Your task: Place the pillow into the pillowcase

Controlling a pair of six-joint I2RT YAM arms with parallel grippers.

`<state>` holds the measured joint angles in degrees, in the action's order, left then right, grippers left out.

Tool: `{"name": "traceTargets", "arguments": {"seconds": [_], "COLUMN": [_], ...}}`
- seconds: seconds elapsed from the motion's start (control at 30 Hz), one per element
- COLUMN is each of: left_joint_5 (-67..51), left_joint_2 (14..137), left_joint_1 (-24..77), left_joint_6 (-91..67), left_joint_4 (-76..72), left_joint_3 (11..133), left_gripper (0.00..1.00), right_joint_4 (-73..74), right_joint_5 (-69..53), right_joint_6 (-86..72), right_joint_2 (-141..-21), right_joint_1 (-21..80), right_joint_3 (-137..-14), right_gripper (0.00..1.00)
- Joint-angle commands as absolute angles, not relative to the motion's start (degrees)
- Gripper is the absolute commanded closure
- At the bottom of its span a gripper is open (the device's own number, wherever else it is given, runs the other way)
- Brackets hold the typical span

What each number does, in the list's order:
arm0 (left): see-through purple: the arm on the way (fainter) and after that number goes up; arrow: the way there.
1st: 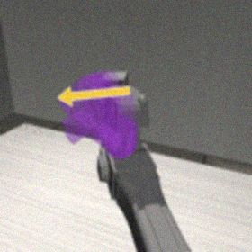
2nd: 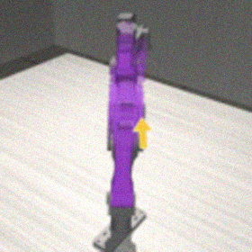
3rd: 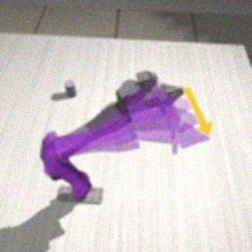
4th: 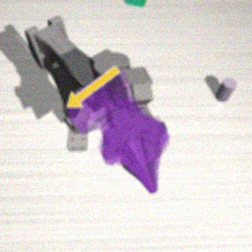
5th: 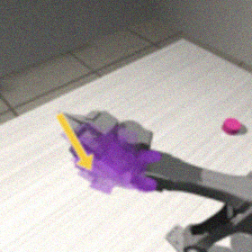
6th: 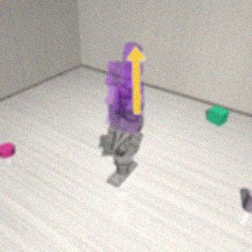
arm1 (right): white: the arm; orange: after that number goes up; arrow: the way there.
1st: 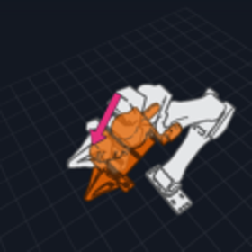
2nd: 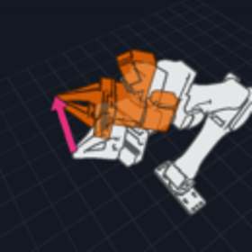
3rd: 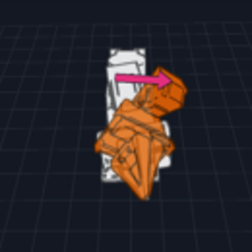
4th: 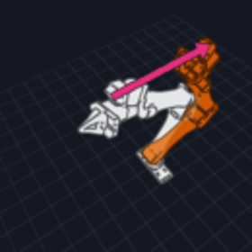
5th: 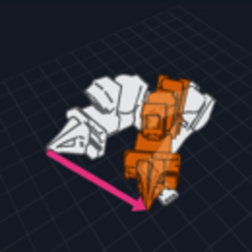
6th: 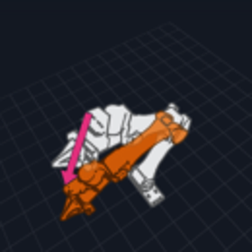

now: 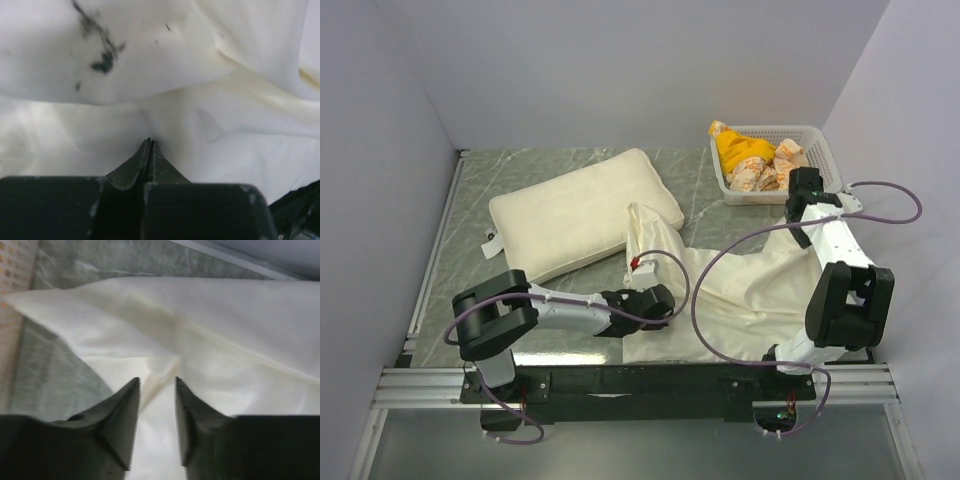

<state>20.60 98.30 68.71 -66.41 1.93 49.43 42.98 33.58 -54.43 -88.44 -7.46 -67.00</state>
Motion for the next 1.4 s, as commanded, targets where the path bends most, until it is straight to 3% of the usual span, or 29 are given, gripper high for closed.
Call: {"name": "traceTargets", "arguments": {"seconds": [0.0, 0.03, 0.07, 0.1, 0.13, 0.2, 0.47, 0.7, 0.87, 1.07, 1.17, 1.23, 1.27, 1.3, 1.33, 1.37], "left_joint_5": [18.0, 19.1, 21.0, 22.0, 23.0, 25.9, 33.1, 28.8, 27.9, 28.5, 29.0, 28.4, 28.0, 27.8, 27.6, 27.7], "left_joint_2": [96.3, 94.8, 93.4, 90.2, 88.5, 83.4, 68.0, 71.6, 78.6, 86.0, 88.5, 89.3, 89.8, 90.1, 90.3, 90.7], "left_joint_1": [70.0, 70.1, 70.0, 70.0, 69.6, 69.1, 55.4, 37.6, 32.3, 31.2, 29.9, 27.9, 27.0, 26.2, 24.5, 23.7], "left_joint_6": [-68.8, -68.9, -68.6, -68.4, -68.2, -68.1, -70.0, -56.0, -54.7, -56.0, -57.2, -57.6, -57.5, -57.1, -56.7, -56.3], "left_joint_4": [7.8, 8.9, 9.9, 11.1, 13.6, 16.0, 28.9, 25.1, 23.7, 22.4, 21.9, 21.4, 20.8, 20.8, 20.9, 22.0], "left_joint_3": [48.7, 48.8, 49.1, 49.4, 49.7, 50.7, 51.4, 54.3, 55.6, 55.3, 54.4, 53.5, 53.2, 53.1, 53.2, 53.5], "left_gripper": [0.75, 0.64, 0.54, 0.31, 0.24, 0.16, 0.05, 0.01, 0.01, 0.01, 0.12, 0.40, 0.62, 0.74, 0.84, 0.99], "right_joint_4": [42.2, 40.8, 36.8, 34.8, 33.3, 28.9, 27.2, 22.2, 22.5, 26.2, 26.2, 27.8, 28.4, 28.8, 29.1, 29.2], "right_joint_5": [30.4, 28.6, 26.8, 24.8, 21.9, 19.2, 16.0, 13.6, 19.8, 26.7, 27.9, 28.9, 30.5, 30.9, 31.4, 31.7], "right_joint_6": [-50.9, -49.7, -48.3, -45.7, -44.8, -41.3, -38.8, -37.4, -36.8, -39.7, -40.2, -40.3, -40.4, -40.4, -40.4, -40.7], "right_joint_2": [-88.2, -87.3, -85.0, -83.8, -82.7, -79.5, -72.9, -67.8, -76.0, -90.0, -94.3, -97.3, -98.0, -98.6, -99.1, -99.1], "right_joint_1": [-7.0, -6.5, -5.1, -4.6, -3.9, -0.4, 12.9, 33.5, 50.6, 56.4, 56.5, 56.6, 56.6, 56.5, 56.5, 56.3], "right_joint_3": [-70.1, -69.4, -66.9, -65.7, -63.6, -61.6, -58.1, -55.3, -59.8, -66.5, -67.8, -69.4, -69.9, -70.2, -70.1, -70.0], "right_gripper": [0.43, 0.27, 0.19, 0.12, 0.05, 0.01, 0.01, 0.09, 0.09, 0.13, 0.16, 0.18, 0.20, 0.23, 0.28, 0.39]}}
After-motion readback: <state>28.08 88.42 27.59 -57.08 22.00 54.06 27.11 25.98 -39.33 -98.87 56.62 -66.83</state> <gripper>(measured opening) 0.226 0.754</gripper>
